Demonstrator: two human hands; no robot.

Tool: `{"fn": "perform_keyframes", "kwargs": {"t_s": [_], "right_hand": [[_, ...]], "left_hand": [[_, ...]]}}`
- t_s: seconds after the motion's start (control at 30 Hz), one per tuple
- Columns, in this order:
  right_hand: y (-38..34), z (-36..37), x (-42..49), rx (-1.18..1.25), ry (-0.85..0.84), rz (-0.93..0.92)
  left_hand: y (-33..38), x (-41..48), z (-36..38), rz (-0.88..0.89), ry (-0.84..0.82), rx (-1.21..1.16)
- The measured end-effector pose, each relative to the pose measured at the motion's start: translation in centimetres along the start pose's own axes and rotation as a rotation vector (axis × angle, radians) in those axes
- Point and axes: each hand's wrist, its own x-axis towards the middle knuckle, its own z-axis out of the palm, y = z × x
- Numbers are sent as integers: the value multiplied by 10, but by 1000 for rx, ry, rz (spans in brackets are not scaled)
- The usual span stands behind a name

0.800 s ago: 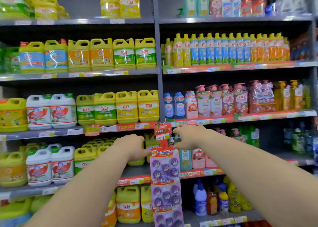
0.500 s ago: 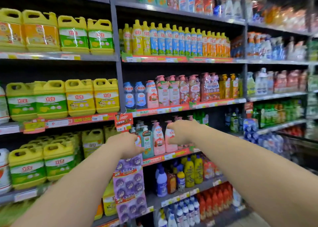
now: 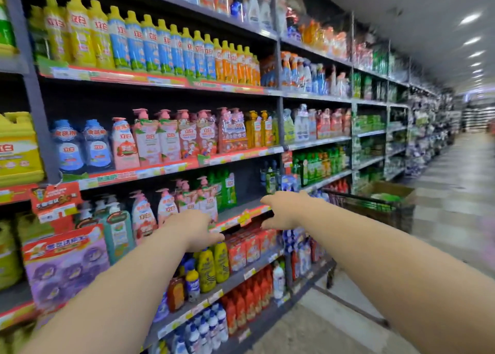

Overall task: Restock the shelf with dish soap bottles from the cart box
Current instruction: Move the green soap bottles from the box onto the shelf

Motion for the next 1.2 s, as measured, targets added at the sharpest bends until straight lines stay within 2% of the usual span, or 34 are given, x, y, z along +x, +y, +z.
{"fn": "perform_keyframes", "kwargs": {"t_s": [0.23, 0.5, 0.87, 1.2], "right_hand": [[138, 20, 0, -29, -19, 114], [257, 53, 5, 13, -100, 232], [381, 102, 65, -18, -132, 468], [473, 141, 145, 56, -144, 639]], "left_hand": [[126, 77, -7, 121, 16, -83], [235, 151, -2, 246, -11, -82], [341, 303, 25, 467, -70, -84], [415, 457, 52, 624, -106, -136]]}}
